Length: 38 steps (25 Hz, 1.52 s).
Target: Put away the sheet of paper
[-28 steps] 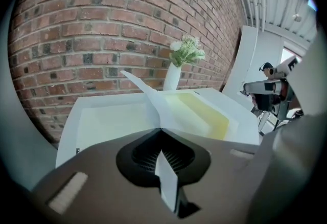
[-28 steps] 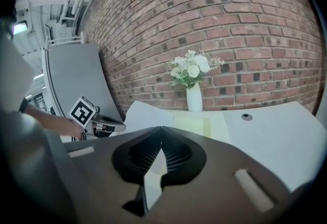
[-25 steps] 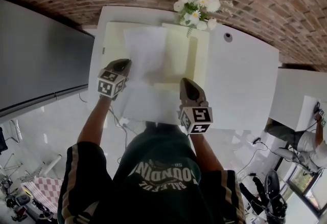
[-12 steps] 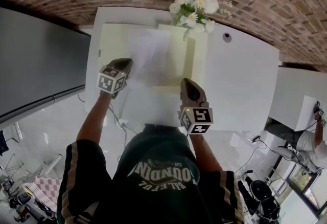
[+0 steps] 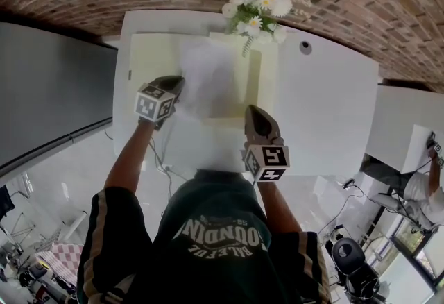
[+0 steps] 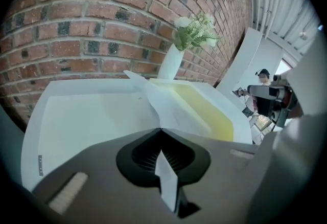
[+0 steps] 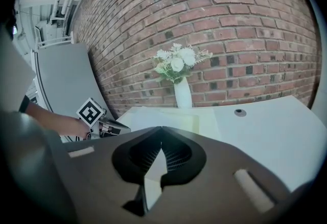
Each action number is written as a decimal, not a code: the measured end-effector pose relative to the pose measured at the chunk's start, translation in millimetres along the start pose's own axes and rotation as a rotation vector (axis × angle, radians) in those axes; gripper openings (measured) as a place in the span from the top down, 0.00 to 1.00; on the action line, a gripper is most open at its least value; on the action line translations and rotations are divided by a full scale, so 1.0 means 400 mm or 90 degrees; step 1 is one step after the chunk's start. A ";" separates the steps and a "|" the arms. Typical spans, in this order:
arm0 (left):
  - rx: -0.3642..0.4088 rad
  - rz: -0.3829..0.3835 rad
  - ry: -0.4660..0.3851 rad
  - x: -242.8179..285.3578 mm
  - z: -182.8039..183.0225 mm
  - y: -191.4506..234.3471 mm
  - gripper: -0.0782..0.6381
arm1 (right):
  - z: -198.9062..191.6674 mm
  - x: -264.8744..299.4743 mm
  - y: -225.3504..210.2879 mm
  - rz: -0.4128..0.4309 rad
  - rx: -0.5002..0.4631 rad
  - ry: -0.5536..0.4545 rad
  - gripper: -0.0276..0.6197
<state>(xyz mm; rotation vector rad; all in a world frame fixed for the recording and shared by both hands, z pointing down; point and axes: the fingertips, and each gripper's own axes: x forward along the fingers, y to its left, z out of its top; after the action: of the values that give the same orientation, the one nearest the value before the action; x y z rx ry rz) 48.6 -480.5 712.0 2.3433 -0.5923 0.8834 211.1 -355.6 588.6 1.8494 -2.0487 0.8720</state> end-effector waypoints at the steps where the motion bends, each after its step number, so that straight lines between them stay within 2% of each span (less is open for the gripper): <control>1: -0.005 -0.003 0.000 0.008 0.004 -0.002 0.87 | 0.000 0.001 -0.004 -0.001 0.001 0.000 0.95; 21: -0.121 -0.057 -0.002 0.160 0.026 -0.093 0.87 | 0.005 0.012 -0.056 -0.024 0.016 0.000 0.95; 32: -0.125 -0.071 0.016 0.226 0.037 -0.158 0.86 | 0.005 -0.002 -0.078 -0.036 0.024 -0.003 0.95; 38: -0.113 -0.078 0.021 0.236 0.035 -0.174 0.72 | 0.002 -0.011 -0.081 -0.042 0.021 -0.006 0.95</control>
<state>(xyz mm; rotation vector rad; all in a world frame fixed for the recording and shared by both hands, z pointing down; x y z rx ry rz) 159.3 -456.4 745.4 2.1760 -0.4862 0.7794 243.0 -352.9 594.1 1.9300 -1.9780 0.8869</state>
